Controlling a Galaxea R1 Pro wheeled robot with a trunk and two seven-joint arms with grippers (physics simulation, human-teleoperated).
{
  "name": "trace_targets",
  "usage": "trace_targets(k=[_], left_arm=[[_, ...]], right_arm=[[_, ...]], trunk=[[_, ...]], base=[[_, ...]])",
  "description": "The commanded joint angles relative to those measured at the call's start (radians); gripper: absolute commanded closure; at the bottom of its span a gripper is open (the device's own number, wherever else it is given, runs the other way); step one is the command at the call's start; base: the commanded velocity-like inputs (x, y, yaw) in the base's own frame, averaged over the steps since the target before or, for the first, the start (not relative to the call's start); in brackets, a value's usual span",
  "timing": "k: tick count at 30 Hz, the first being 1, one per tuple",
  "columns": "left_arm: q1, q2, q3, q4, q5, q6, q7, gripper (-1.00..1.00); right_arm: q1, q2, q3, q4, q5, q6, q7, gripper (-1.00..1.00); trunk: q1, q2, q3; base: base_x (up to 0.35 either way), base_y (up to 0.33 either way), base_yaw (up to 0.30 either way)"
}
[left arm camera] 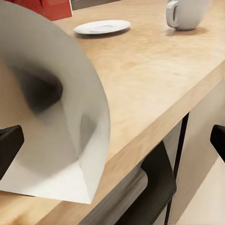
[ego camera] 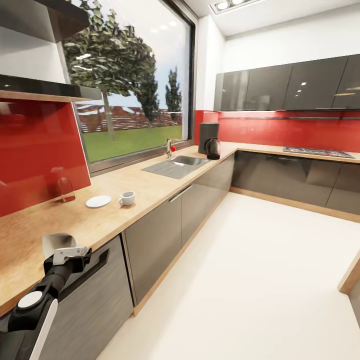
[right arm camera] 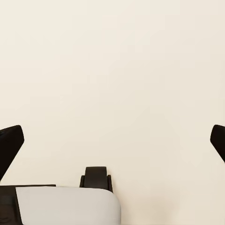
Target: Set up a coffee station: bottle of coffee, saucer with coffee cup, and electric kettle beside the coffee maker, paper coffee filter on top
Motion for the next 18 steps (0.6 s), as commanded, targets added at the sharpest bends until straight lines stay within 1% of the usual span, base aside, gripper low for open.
trace_targets(k=[1, 8, 13, 18], left_arm=[[-0.001, 0.000, 0.000, -0.001, 0.000, 0.006, -0.001, -1.00], [0.000, 0.000, 0.006, 0.000, 0.000, 0.006, -0.001, -1.00], [-0.001, 0.000, 0.009, 0.000, 0.000, 0.006, -0.001, -1.00], [0.000, 0.000, 0.010, 0.000, 0.000, 0.006, -0.001, -1.00]], right_arm=[[-0.001, 0.000, 0.001, 0.001, 0.001, -0.002, 0.000, -1.00], [-0.001, 0.000, 0.001, 0.001, 0.001, -0.002, 0.000, -1.00], [-0.001, 0.000, 0.001, 0.001, 0.001, -0.002, 0.000, -1.00], [-0.001, 0.000, 0.001, 0.001, 0.001, -0.002, 0.000, -1.00]], trunk=[[0.000, -0.001, -0.001], [0.000, -0.001, -0.001], [0.000, -0.001, -0.001], [0.000, -0.001, -0.001]], base=[[0.076, -0.062, 0.000], [0.058, -0.057, 0.000], [0.012, -0.008, 0.000], [0.106, 0.039, 0.000]])
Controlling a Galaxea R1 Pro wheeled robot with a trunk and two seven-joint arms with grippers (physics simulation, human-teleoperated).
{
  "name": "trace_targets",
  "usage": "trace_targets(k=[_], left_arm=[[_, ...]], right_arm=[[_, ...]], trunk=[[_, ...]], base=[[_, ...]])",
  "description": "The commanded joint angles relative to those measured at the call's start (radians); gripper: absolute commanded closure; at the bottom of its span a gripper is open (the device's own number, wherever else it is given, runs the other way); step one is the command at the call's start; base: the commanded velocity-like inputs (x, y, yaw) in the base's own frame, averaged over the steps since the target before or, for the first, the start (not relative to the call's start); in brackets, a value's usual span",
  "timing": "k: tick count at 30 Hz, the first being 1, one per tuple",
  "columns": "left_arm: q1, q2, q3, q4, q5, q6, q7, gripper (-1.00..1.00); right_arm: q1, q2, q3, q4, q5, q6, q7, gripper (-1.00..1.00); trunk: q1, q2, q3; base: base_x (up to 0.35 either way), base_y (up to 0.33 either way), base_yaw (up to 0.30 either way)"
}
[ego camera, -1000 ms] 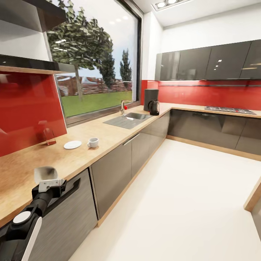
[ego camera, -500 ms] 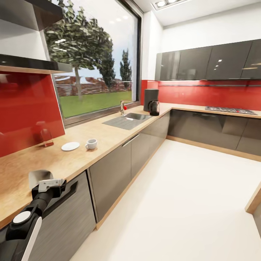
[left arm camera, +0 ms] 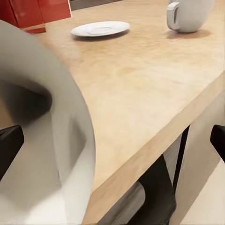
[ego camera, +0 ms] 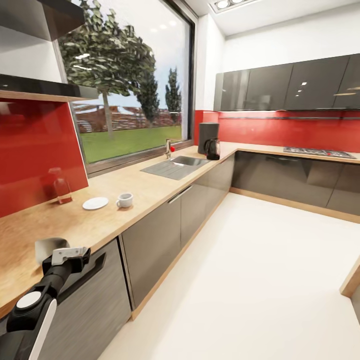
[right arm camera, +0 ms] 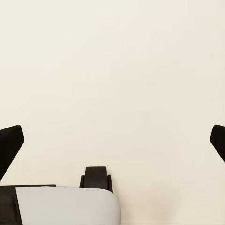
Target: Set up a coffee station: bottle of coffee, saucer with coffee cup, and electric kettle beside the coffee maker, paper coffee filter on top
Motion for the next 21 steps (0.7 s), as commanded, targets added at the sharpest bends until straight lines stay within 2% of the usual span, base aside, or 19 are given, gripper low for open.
trace_targets(k=[1, 21], left_arm=[[-0.001, 0.000, 0.000, -0.001, 0.000, 0.005, -0.001, -1.00], [-0.001, 0.001, 0.029, 0.000, 0.000, 0.005, -0.002, -1.00]], right_arm=[[-0.001, 0.000, 0.001, 0.001, 0.001, -0.002, 0.000, -1.00], [-0.001, 0.000, 0.001, 0.001, 0.001, -0.002, 0.000, -1.00]], trunk=[[0.000, -0.001, -0.001], [0.000, -0.001, -0.001]], base=[[0.039, 0.015, 0.000], [0.032, 0.026, 0.000]])
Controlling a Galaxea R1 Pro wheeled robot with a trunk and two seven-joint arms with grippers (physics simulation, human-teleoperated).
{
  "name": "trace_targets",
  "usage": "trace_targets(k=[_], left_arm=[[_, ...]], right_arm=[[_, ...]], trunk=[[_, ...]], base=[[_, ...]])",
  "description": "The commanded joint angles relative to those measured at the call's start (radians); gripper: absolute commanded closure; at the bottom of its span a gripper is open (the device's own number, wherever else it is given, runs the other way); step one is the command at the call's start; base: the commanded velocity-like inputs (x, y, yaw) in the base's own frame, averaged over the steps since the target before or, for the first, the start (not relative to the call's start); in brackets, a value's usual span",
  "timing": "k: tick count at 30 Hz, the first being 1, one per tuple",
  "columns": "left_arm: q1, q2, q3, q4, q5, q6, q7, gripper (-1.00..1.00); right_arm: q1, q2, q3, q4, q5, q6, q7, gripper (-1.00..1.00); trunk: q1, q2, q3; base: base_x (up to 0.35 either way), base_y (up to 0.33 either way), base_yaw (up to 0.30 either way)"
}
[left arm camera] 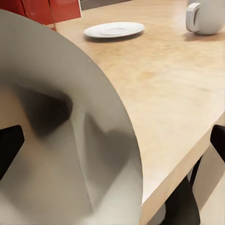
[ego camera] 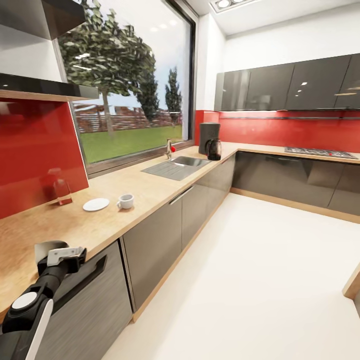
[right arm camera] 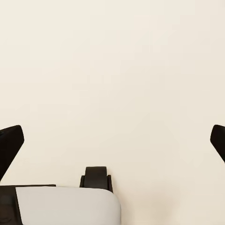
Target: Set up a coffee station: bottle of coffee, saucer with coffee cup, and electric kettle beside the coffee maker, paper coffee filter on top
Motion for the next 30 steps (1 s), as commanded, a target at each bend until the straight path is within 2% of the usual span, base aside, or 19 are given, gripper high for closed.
trace_targets(k=[1, 4, 7, 27, 30], left_arm=[[-0.001, 0.000, 0.003, -0.001, 0.000, 0.005, -0.001, -1.00], [-0.001, 0.000, 0.004, -0.001, 0.000, 0.005, -0.002, -1.00], [0.005, -0.015, -0.010, 0.001, -0.006, -0.008, -0.008, -1.00], [0.005, -0.015, -0.010, 0.001, -0.006, -0.008, -0.008, -1.00], [0.022, -0.032, -0.008, 0.018, -0.009, -0.025, -0.007, -1.00]], right_arm=[[-0.001, 0.000, 0.001, 0.001, 0.001, -0.002, 0.000, -1.00], [-0.001, -0.001, 0.001, 0.001, 0.001, -0.002, 0.000, -1.00], [-0.015, -0.010, -0.006, 0.005, -0.008, 0.005, -0.004, -1.00], [-0.015, -0.010, -0.006, 0.005, -0.007, 0.004, -0.004, -1.00], [-0.017, -0.017, -0.006, 0.017, -0.002, -0.008, -0.004, -1.00]], trunk=[[0.000, -0.001, -0.001], [0.000, -0.001, -0.001], [0.000, -0.001, -0.001], [0.000, -0.001, -0.001], [0.000, -0.001, -0.001]], base=[[0.004, 0.003, 0.000], [0.002, 0.002, 0.000], [0.000, 0.000, 0.000], [0.000, 0.000, 0.000], [0.000, 0.000, 0.000]])
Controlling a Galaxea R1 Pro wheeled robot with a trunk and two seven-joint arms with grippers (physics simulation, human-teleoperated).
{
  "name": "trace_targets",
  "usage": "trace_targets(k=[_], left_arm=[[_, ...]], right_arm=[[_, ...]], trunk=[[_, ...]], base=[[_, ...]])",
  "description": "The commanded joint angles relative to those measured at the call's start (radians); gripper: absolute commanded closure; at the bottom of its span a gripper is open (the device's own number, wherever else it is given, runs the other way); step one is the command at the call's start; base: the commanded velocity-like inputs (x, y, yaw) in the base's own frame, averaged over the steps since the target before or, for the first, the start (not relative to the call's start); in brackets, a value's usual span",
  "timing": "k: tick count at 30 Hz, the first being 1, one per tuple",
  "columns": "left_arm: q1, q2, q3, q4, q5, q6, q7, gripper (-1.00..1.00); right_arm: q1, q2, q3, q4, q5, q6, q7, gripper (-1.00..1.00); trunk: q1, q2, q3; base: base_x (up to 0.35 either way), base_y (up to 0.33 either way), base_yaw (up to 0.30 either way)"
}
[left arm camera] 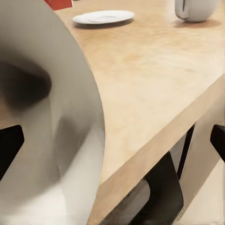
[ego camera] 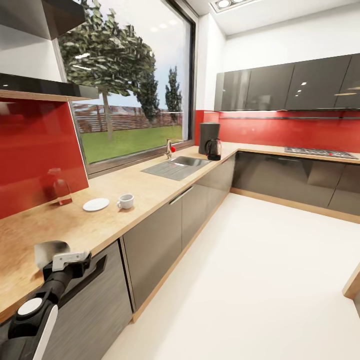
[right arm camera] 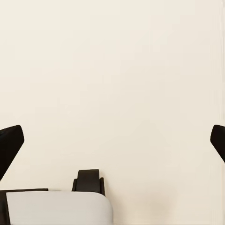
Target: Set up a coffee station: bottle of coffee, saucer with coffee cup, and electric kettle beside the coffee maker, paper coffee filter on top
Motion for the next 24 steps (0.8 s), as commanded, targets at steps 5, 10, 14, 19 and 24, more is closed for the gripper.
trace_targets(k=[5, 10, 14, 19, 24], left_arm=[[0.040, -0.017, 0.002, 0.037, -0.003, -0.154, 0.001, -1.00], [0.042, -0.018, 0.002, 0.039, -0.004, -0.160, 0.002, -1.00], [0.042, -0.018, 0.004, 0.039, -0.004, -0.164, 0.002, -1.00], [0.042, -0.018, 0.006, 0.037, -0.003, -0.168, 0.002, -1.00], [0.042, -0.018, 0.007, 0.030, 0.000, -0.168, 0.002, -1.00]], right_arm=[[-0.001, -0.003, 0.000, 0.021, 0.003, -0.017, -0.001, -1.00], [-0.001, -0.003, 0.000, 0.022, 0.003, -0.017, -0.001, -1.00], [-0.001, -0.003, 0.000, 0.023, 0.003, -0.018, -0.001, -1.00], [-0.001, -0.003, 0.000, 0.024, 0.004, -0.018, -0.001, -1.00], [-0.001, -0.003, 0.000, 0.024, 0.004, -0.018, -0.001, -1.00]], trunk=[[0.000, -0.001, -0.001], [0.000, -0.001, -0.001], [0.000, -0.001, -0.001], [0.000, -0.001, -0.001], [0.000, -0.001, -0.001]], base=[[0.000, 0.000, 0.000], [0.000, 0.000, 0.000], [0.000, 0.000, 0.000], [0.000, 0.000, 0.000], [0.000, 0.000, 0.000]])
